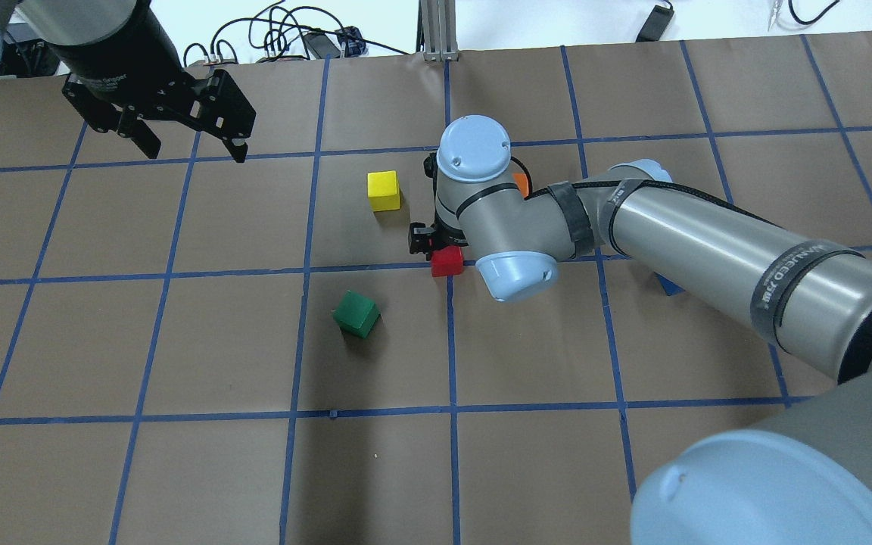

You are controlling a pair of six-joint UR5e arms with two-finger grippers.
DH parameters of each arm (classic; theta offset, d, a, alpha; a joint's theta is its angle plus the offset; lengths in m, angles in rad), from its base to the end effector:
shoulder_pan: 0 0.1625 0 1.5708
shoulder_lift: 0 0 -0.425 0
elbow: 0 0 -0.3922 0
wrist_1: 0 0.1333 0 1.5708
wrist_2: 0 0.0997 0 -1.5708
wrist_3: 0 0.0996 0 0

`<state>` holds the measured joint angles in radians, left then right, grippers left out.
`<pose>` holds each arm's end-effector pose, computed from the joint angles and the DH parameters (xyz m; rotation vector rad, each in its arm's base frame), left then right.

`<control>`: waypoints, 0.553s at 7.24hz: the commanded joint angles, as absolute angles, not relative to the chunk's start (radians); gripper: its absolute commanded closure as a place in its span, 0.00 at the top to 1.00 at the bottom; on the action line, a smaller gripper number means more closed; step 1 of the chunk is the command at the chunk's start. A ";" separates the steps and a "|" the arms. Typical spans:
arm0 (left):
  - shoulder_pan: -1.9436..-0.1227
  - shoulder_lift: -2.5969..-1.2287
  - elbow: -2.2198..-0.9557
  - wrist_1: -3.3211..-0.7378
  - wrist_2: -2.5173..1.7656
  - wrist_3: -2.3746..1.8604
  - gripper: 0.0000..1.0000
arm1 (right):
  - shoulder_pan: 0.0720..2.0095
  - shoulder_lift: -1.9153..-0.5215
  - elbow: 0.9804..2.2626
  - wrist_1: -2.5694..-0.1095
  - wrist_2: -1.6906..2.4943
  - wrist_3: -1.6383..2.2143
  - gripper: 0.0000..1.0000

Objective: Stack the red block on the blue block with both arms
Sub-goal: 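Lower the right gripper and close it on the red cube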

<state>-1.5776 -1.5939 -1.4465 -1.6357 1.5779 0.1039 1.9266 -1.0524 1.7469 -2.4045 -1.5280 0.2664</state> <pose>-0.1360 -0.5023 0.5311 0.1731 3.1274 -0.0562 0.3465 -0.5374 0.1959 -0.1410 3.0497 -0.1826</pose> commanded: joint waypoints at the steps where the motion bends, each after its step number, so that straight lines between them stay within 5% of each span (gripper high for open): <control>1: -1.578 -1.597 -1.447 -1.635 1.639 0.120 1.00 | 1.927 -1.049 1.744 -2.401 -1.488 0.268 0.30; 2: -1.583 -1.594 -1.453 -1.632 1.638 0.115 1.00 | 1.927 -1.052 1.744 -2.393 -1.476 0.268 0.00; 4: -1.583 -1.594 -1.453 -1.634 1.637 0.115 1.00 | 1.925 -1.058 1.741 -2.384 -1.474 0.267 0.00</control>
<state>-1.5824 -1.5941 -1.4518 -1.6336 1.6362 0.1153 1.9265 -1.0540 1.7441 -2.3885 -1.4778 0.2681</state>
